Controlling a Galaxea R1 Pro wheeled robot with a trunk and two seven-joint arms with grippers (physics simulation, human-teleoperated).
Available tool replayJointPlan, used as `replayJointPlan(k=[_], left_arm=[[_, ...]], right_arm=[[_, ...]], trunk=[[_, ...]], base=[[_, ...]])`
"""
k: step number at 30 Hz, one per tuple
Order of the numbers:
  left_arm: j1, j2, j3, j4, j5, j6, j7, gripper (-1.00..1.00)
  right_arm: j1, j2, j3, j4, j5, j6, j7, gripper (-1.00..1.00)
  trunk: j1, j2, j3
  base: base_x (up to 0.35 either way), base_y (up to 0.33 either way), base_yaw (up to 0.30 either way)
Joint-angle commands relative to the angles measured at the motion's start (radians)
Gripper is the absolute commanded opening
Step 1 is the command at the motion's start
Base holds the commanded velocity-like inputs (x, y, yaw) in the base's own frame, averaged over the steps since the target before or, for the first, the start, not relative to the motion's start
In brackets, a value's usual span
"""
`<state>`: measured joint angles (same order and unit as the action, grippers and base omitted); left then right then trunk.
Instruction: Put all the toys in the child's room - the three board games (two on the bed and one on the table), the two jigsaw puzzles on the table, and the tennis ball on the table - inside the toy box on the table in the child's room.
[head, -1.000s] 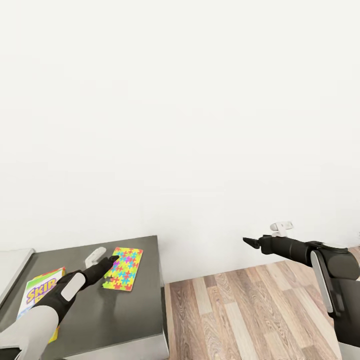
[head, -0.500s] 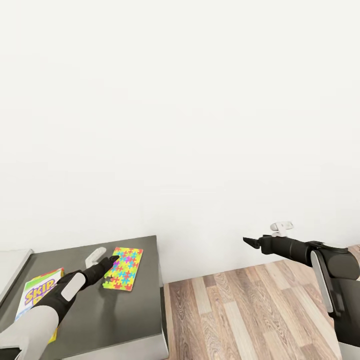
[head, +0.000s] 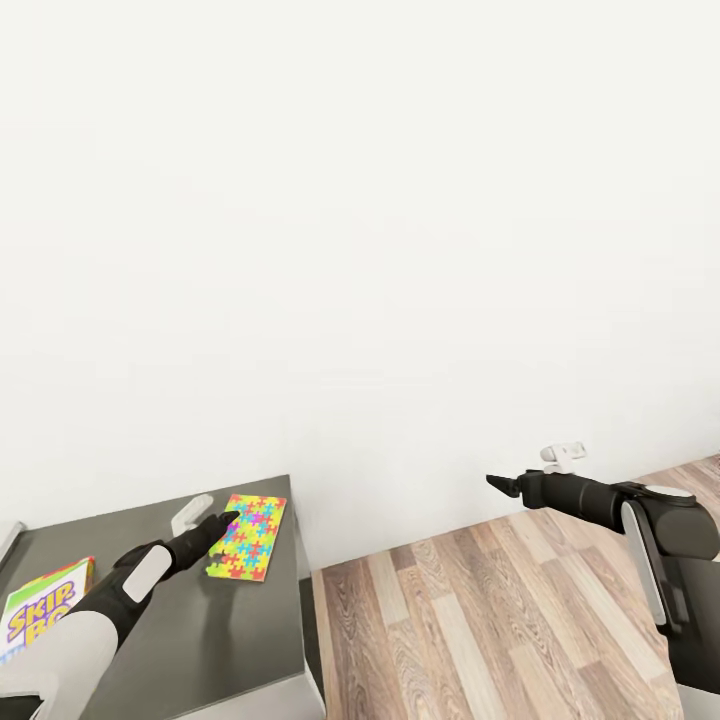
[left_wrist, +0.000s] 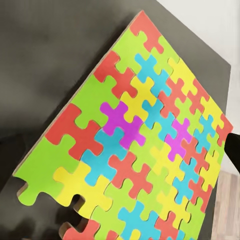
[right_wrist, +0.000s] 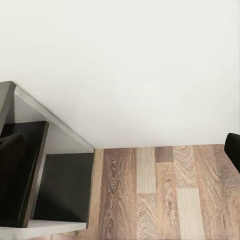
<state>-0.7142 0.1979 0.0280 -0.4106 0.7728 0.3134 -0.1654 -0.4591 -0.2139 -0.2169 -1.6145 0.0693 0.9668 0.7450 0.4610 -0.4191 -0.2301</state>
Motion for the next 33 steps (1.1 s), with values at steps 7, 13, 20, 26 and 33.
replayJointPlan(k=[7,13,20,26,33], left_arm=[[-0.001,-0.001,0.001,-0.001,0.005,0.005,-0.001,1.00],[-0.001,-0.003,0.000,-0.001,0.005,0.001,0.000,1.00],[-0.001,-0.003,-0.002,-0.001,0.005,-0.002,0.000,1.00],[-0.001,-0.004,-0.002,-0.001,0.005,0.001,0.001,1.00],[0.000,-0.003,-0.001,-0.001,0.005,-0.001,0.000,1.00]], right_arm=[[-0.001,0.001,-0.001,-0.001,0.007,0.004,0.008,1.00],[-0.001,0.001,-0.001,-0.001,0.007,0.004,0.008,1.00],[0.000,0.001,-0.001,-0.001,0.007,0.004,0.008,1.00],[0.000,0.001,-0.001,-0.001,0.007,0.004,0.008,1.00],[0.000,0.001,-0.001,-0.001,0.007,0.004,0.008,1.00]], trunk=[[0.001,-0.002,-0.002],[0.001,-0.002,-0.002],[0.001,-0.002,-0.002],[0.001,-0.002,-0.002],[0.001,-0.002,-0.002]], base=[[0.000,0.000,-0.058],[0.000,0.000,-0.189],[-0.001,0.000,-0.046],[-0.115,-0.085,-0.006],[-0.191,-0.145,-0.001]])
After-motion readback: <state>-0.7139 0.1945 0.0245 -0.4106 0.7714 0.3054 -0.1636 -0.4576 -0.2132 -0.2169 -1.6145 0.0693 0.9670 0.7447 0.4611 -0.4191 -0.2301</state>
